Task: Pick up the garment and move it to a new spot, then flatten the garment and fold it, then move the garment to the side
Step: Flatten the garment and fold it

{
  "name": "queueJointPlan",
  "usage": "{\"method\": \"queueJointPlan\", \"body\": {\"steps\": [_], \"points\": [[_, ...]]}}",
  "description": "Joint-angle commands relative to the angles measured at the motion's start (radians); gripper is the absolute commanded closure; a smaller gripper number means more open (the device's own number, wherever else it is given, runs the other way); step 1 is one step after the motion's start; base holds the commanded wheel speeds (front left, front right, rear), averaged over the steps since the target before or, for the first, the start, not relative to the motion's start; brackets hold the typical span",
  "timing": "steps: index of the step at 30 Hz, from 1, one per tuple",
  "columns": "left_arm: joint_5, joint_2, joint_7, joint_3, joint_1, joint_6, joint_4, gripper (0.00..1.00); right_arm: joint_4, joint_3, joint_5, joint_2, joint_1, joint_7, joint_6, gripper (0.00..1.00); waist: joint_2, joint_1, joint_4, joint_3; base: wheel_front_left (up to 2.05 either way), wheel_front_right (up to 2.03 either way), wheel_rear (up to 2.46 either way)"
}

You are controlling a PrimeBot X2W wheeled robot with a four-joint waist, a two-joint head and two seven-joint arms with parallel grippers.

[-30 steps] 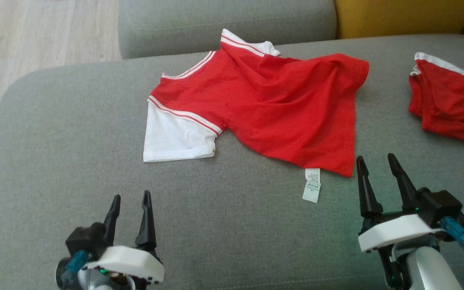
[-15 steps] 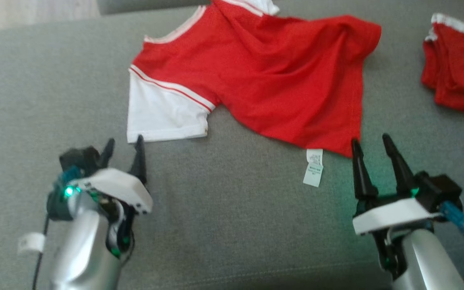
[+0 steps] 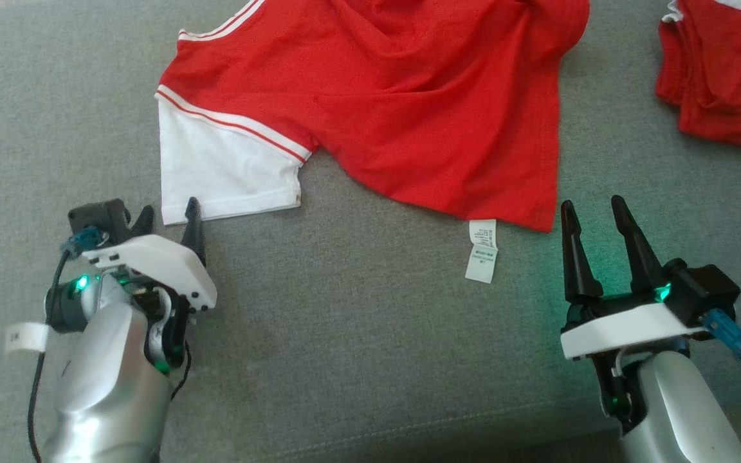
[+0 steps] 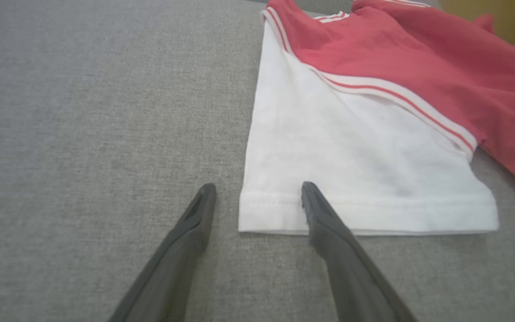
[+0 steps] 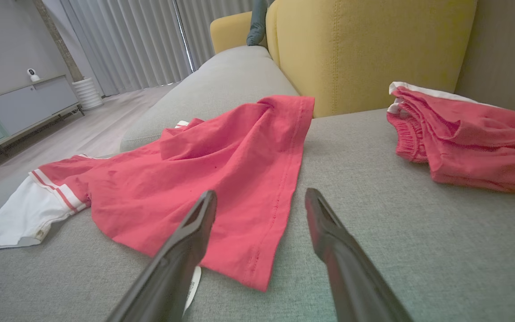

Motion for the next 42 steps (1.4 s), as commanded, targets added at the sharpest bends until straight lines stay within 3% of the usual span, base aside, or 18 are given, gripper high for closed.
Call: {"method": "queueJointPlan", "body": {"steps": [1,3,4,15,30,42], "points": [[-0.012,0.027,0.013,0.030,-0.027,0.005,-0.011,0.29,-0.025,0.027,0.006,0.001,-0.024,-0.011,0.007,0.00,0.0000,-0.0001,-0.002,-0.001,0.00,0.00,0.00],[-0.014,0.029,0.034,0.024,-0.030,0.000,-0.003,0.86,-0.024,0.028,0.007,0.001,-0.024,-0.012,0.007,0.00,0.0000,-0.0001,-0.003,-0.002,0.00,0.00,0.00],[-0.017,0.030,0.044,0.021,-0.031,-0.004,-0.002,1.00,-0.024,0.027,0.007,0.001,-0.023,-0.012,0.007,0.00,0.0000,-0.0001,-0.004,-0.003,0.00,0.00,0.00],[-0.061,0.023,-0.012,0.046,0.013,-0.012,-0.118,1.00,0.089,-0.003,0.026,0.001,-0.023,0.046,0.007,0.00,0.0000,-0.0001,0.019,-0.014,0.00,0.00,0.00],[-0.102,0.022,-0.029,0.080,0.205,0.038,-0.377,1.00,0.248,-0.025,0.059,0.001,-0.096,0.056,0.007,0.00,0.0000,-0.0001,0.097,-0.025,0.00,0.00,0.00],[-0.107,0.013,-0.014,0.063,0.254,0.057,-0.438,1.00,0.424,-0.035,0.063,0.001,-0.171,0.034,0.007,0.00,0.0000,-0.0001,0.116,-0.035,0.00,0.00,0.00]]}}
